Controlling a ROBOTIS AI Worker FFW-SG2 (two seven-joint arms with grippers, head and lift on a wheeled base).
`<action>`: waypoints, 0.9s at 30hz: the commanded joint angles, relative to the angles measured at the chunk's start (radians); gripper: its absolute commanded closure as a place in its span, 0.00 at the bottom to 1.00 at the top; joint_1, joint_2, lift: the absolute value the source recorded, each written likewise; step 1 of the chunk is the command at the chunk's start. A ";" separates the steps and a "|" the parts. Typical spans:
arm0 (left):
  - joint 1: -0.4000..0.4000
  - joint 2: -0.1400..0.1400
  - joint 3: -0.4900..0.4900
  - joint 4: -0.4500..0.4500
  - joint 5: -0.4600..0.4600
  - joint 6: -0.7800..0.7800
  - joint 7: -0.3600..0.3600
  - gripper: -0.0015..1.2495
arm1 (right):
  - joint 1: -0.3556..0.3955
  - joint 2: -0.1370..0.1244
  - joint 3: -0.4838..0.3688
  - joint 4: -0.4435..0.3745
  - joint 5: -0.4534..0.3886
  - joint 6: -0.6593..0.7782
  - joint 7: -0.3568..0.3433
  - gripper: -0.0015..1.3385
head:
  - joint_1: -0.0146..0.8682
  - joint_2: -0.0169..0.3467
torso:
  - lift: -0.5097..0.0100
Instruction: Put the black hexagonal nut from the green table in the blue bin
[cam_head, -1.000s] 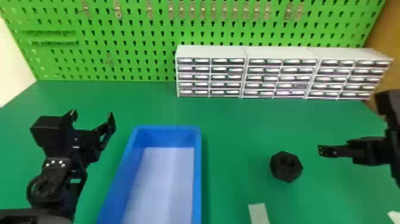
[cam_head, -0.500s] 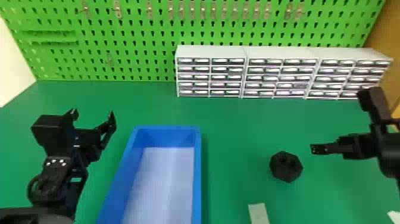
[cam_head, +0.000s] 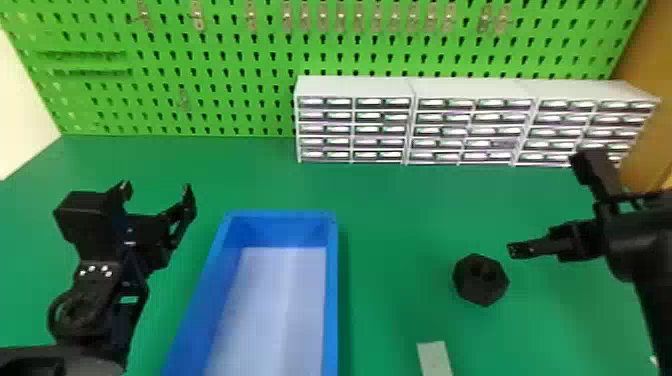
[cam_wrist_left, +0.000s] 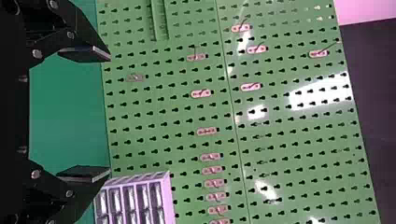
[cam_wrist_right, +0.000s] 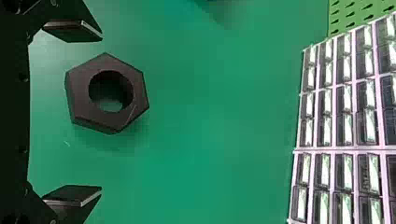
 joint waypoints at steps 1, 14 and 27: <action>-0.001 0.000 0.000 0.001 0.000 -0.002 -0.001 0.32 | -0.033 0.003 0.012 0.063 0.029 -0.017 0.007 0.11 | 0.76 0.20 | 0.80; -0.011 0.000 -0.005 0.007 0.000 -0.009 0.001 0.32 | -0.116 -0.015 0.121 0.252 0.057 -0.048 0.027 0.11 | 0.76 0.20 | 0.80; -0.026 0.000 -0.015 0.022 0.005 -0.019 0.001 0.32 | -0.154 -0.009 0.167 0.336 0.064 -0.083 0.026 0.11 | 0.76 0.20 | 0.80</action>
